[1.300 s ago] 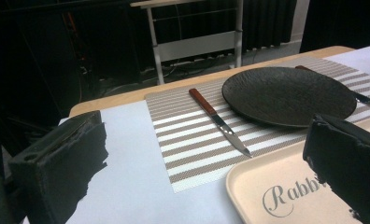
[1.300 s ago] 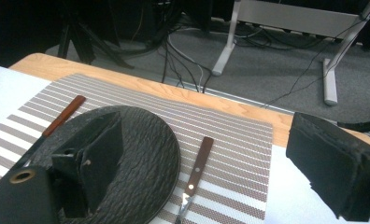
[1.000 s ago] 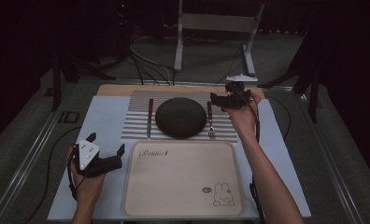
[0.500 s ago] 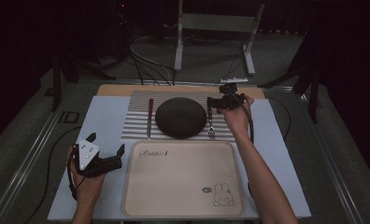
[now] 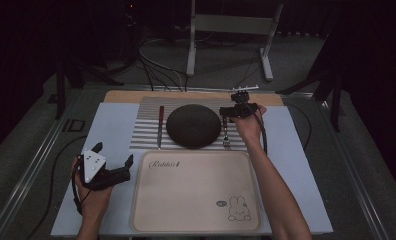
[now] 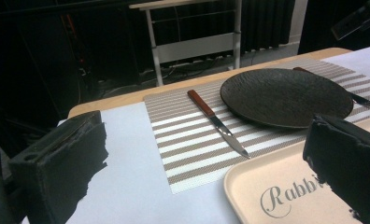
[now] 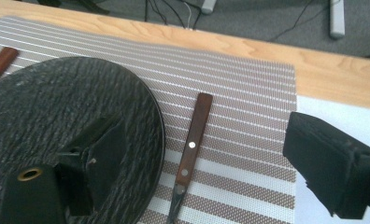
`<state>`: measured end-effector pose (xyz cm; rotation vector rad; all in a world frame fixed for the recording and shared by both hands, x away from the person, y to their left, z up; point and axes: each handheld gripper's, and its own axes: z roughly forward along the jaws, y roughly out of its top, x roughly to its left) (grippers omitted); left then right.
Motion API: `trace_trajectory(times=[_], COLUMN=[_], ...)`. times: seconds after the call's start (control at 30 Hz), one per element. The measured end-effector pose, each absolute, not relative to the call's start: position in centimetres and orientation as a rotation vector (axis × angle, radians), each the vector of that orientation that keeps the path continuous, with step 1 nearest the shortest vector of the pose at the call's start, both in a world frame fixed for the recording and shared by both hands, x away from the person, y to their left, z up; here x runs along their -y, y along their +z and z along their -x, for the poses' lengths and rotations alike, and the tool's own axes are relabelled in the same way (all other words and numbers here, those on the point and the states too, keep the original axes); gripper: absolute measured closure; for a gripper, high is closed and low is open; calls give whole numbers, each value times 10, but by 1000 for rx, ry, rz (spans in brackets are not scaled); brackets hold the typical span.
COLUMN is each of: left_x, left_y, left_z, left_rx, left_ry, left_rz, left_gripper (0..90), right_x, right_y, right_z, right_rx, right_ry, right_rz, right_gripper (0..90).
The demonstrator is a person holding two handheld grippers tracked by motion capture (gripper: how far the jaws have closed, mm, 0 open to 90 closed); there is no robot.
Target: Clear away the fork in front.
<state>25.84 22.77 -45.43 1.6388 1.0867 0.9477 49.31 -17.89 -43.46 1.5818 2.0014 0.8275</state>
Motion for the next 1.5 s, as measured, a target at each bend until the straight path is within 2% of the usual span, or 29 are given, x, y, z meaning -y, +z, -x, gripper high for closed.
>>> trace_trajectory(times=[0.47,0.87,0.9,0.93,0.97,1.0,1.03,1.07,1.1,1.13,1.17,1.23,1.3,1.33,1.37,1.5], left_x=[-229,-231,-231,-231,-231,-231,-231,-231,-231,-231,-231,-231,-231,-231,-231,-230], left_y=[-454,-454,-455,-455,-455,-455,-455,-455,-455,-455,-455,-455,-455,-455,-455,-455], left_z=[-258,-257,-257,-257,-257,-257,-257,-257,-257,-257,-257,-257,-257,-257,-256,-256], left_rx=[-1091,-1103,-1104,-1105,-1105,-1105,-1105,-1105,-1105,-1105,-1106,-1106,-1106,-1106,-1107,-1105], left_ry=[945,940,939,939,939,939,939,939,941,941,941,942,943,943,944,946], left_rz=[-1630,-1614,-1614,-1614,-1614,-1614,-1614,-1614,-1615,-1615,-1615,-1616,-1615,-1615,-1616,-1619], left_gripper=[0,0,0,0,0,0,0,0,0,0,0,0,0,0,0,0], right_x=[182,177,175,175,174,174,173,173,171,171,170,169,168,168,168,171], right_y=[-459,-485,-489,-489,-493,-493,-496,-496,-499,-499,-501,-503,-501,-501,-499,-497], right_z=[-508,-518,-519,-519,-520,-520,-520,-520,-520,-520,-519,-519,-515,-515,-514,-512], right_rx=[-1998,-2028,-2031,-2031,-2035,-2035,-2044,-2044,-2079,-2079,-2128,-2152,-2205,-2205,-2258,-2323], right_ry=[749,655,639,639,613,613,598,598,588,588,561,515,488,488,449,426], right_rz=[-1673,-1734,-1759,-1759,-1760,-1760,-1770,-1770,-1763,-1763,-1743,-1744,-1723,-1723,-1696,-1657], right_gripper=[154,237,273,273,326,326,390,390,473,473,576,605,712,712,764,782])
